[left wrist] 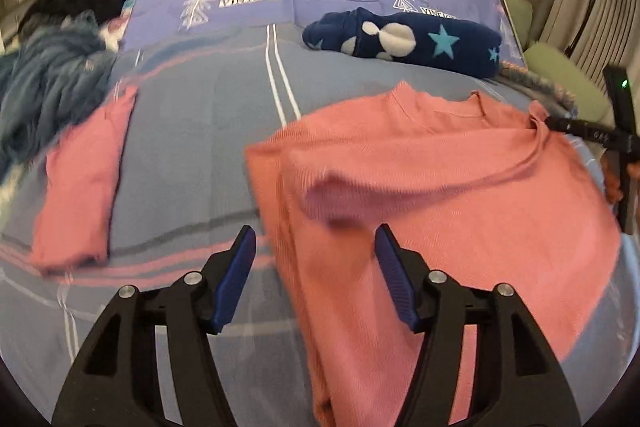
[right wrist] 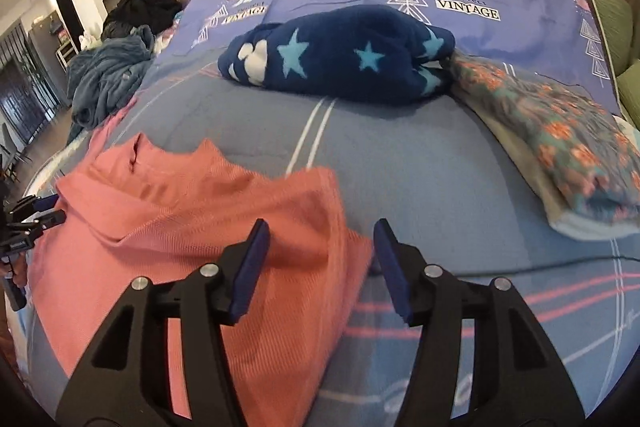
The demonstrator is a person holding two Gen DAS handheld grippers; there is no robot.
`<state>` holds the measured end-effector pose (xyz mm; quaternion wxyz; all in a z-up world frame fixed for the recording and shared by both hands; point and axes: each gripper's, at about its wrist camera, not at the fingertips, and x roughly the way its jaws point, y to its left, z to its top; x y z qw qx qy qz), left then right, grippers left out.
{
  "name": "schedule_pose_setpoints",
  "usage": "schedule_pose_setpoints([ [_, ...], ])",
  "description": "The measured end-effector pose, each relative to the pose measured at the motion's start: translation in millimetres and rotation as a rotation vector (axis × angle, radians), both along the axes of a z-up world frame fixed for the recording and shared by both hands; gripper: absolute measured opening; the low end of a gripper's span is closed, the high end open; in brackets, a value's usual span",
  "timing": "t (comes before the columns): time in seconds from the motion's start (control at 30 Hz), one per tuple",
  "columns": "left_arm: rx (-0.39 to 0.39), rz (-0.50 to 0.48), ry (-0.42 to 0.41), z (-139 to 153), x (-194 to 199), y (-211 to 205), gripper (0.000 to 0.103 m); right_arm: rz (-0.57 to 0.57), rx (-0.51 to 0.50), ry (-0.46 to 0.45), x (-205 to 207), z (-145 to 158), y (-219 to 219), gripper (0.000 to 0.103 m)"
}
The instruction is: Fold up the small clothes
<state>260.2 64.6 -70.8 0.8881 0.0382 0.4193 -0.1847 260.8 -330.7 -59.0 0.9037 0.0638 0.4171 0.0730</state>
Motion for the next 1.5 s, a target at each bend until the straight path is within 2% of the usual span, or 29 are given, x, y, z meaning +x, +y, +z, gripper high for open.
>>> schedule_pose_setpoints([
  [0.03,0.006,0.009,-0.013,0.6,8.2,-2.0,0.062,-0.018,0.023,0.007,4.5,-1.0,-3.4,0.013],
  [0.07,0.007,0.020,-0.023,1.7,15.0,-3.4,0.062,-0.047,0.036,0.012,7.4,-1.9,-8.2,0.008],
  [0.1,0.015,0.069,-0.047,4.0,29.2,-3.0,0.062,-0.074,0.051,0.012,9.0,-1.7,-12.2,0.007],
  [0.17,0.000,0.151,-0.056,9.3,52.1,0.3,0.062,-0.138,0.123,0.023,12.5,-5.0,-26.9,0.007],
  [0.27,-0.179,0.222,-0.035,24.3,74.2,16.6,0.065,-0.164,0.193,0.045,11.4,-11.3,-38.5,0.008],
  [0.33,-0.318,0.196,-0.007,36.6,75.2,24.6,0.074,-0.163,0.176,0.047,8.3,-13.8,-38.9,0.010],
  [0.4,-0.359,0.166,-0.004,46.2,71.6,26.3,0.083,-0.164,0.176,0.045,6.5,-14.6,-39.8,0.010],
  [0.53,-0.331,0.128,-0.022,55.6,58.3,27.4,0.086,-0.173,0.205,0.043,7.0,-14.7,-42.8,0.012],
  [0.67,-0.303,0.107,0.022,36.1,57.7,28.5,0.086,-0.180,0.239,0.042,6.0,-14.1,-45.9,0.017],
  [0.77,-0.299,0.084,0.088,10.6,67.1,21.5,0.086,-0.166,0.276,0.054,7.5,-14.4,-46.6,0.032],
  [0.8,-0.295,0.085,0.099,2.9,70.8,17.8,0.082,-0.159,0.287,0.057,8.5,-14.2,-45.9,0.038],
  [0.87,-0.308,0.087,0.112,-7.3,77.3,13.1,0.054,-0.155,0.281,0.058,11.1,-13.0,-43.5,0.040],
  [0.9,-0.329,0.089,0.122,-11.0,82.6,11.0,0.026,-0.152,0.273,0.056,12.5,-12.1,-41.4,0.034],
  [0.93,-0.339,0.099,0.122,-12.1,85.3,9.9,0.002,-0.143,0.267,0.052,13.3,-10.3,-39.4,0.004],
  [0.97,-0.346,0.108,0.111,-10.6,86.6,9.7,0.003,-0.145,0.252,0.033,11.9,-5.0,-37.5,0.004],
  [1.07,-0.357,0.089,-0.004,12.6,75.5,7.4,0.002,-0.137,0.245,-0.083,-0.5,20.4,-35.8,0.003],
  [1.13,-0.321,0.086,-0.075,28.7,68.4,8.0,0.002,-0.144,0.239,-0.102,0.6,26.9,-36.3,0.003],
  [1.17,-0.301,0.098,-0.083,31.0,70.2,8.2,0.002,-0.161,0.213,-0.082,6.9,23.0,-35.6,0.004],
  [1.2,-0.267,0.124,-0.066,28.4,78.1,6.1,0.003,-0.179,0.183,-0.050,12.6,16.7,-35.3,0.009],
  [1.23,-0.245,0.128,-0.046,24.3,83.2,4.8,0.009,-0.198,0.154,-0.012,17.1,8.2,-34.6,0.017],
  [1.27,-0.207,0.123,-0.014,18.2,90.0,1.0,0.017,-0.234,0.125,0.041,17.8,-3.1,-35.1,0.021],
  [1.3,-0.121,0.143,0.030,9.5,95.7,-4.3,0.036,-0.248,0.149,0.066,10.8,-9.7,-37.5,0.025],
  [1.33,-0.076,0.155,0.049,5.8,95.6,-6.0,0.043,-0.250,0.186,0.059,-2.7,-11.0,-41.5,0.025],
  [1.37,-0.056,0.141,0.052,6.1,88.7,-6.5,0.043,-0.252,0.206,0.041,-19.4,-8.3,-44.9,0.025],
  [1.43,-0.079,0.102,0.027,16.2,63.9,-0.8,0.052,-0.254,0.224,0.011,-52.9,-2.8,-52.5,0.038],
  [1.5,-0.116,0.100,0.005,26.9,35.2,12.3,0.065,-0.259,0.238,-0.011,-99.3,0.9,-62.2,0.041],
])
